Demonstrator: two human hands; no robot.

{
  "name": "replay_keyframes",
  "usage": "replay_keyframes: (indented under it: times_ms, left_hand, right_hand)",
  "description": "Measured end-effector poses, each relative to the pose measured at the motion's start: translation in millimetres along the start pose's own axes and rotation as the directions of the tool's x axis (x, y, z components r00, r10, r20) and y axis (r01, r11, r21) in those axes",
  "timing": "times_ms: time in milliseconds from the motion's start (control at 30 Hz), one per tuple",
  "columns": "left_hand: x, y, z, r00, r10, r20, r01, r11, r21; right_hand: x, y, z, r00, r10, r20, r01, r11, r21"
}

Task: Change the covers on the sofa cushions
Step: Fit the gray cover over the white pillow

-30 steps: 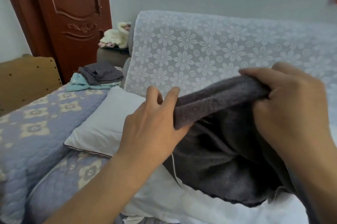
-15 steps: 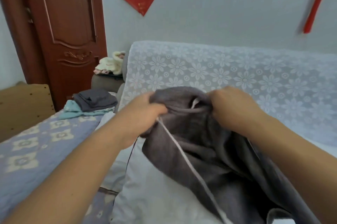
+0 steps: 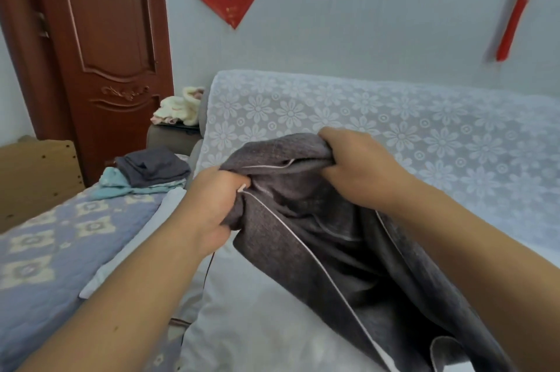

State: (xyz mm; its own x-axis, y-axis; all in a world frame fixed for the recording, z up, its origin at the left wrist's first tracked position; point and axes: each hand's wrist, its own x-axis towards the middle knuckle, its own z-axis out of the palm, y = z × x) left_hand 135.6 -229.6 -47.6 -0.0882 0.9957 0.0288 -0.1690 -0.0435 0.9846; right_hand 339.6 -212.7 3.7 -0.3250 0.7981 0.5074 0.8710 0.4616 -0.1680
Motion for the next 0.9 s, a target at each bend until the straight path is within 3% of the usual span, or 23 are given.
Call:
replay_keyframes:
  times_ms: [133,233,300,367,433,600,733,833,900]
  left_hand:
    - [-0.3,2.6,-8.4,0.997,-0.057,0.058,0.05,0.993,0.103]
    - [-9.6,-1.1,-5.6,0.962,-0.093,0.255,0.046,0.982,0.185]
    - [-16.5,-4.6,1.4,0.927,-0.039,0.372,-0.078,0.953,0.293]
    - [-13.0,-12.7,7.8,0.949,0.124,0.289,-0.258,0.834,0.488]
    - [-5.8,-19.1,12.4,0.949,0.292,0.123,-0.301,0.711,0.636]
    - [4.3,-22.1,7.7,0.946,0.29,-0.143,-0.209,0.887,0.411]
    - [6.6,-23.4,-1.8,0.957,0.234,-0.169,-0.177,0.939,0.296]
    - [1.5,-16.3,-4.8,0.995,-0.082,0.055,0.086,0.994,-0.068]
    - [1.0,-15.4,-8.2,0.961,-0.2,0.193,0.221,0.97,-0.095]
  right_hand:
    - [-3.5,3.2,-2.2,0.995,-0.017,0.101,0.022,0.999,-0.049]
    - [0.6,8.6,-4.2,0.999,0.032,-0.026,-0.036,0.989,-0.145]
    - [1.5,4.5,-4.9,0.995,0.085,-0.043,-0.087,0.995,-0.044]
    - [0.9,-3.1,-4.1,0.995,0.097,-0.028,-0.096,0.995,0.032]
    - [0.1,-8.3,-3.1,0.996,0.09,0.005,-0.09,0.993,0.079]
    - [-5.9,-13.7,13.7,0.978,0.054,0.2,-0.089,0.982,0.166]
    - [-15.0,-22.2,27.8,0.962,-0.031,0.273,-0.033,0.973,0.227]
    - [-6.8,-16.4,25.1,0.976,-0.001,0.219,-0.039,0.983,0.18]
    - [-0.6,-10.6,21.6,0.979,0.048,0.2,-0.087,0.978,0.19]
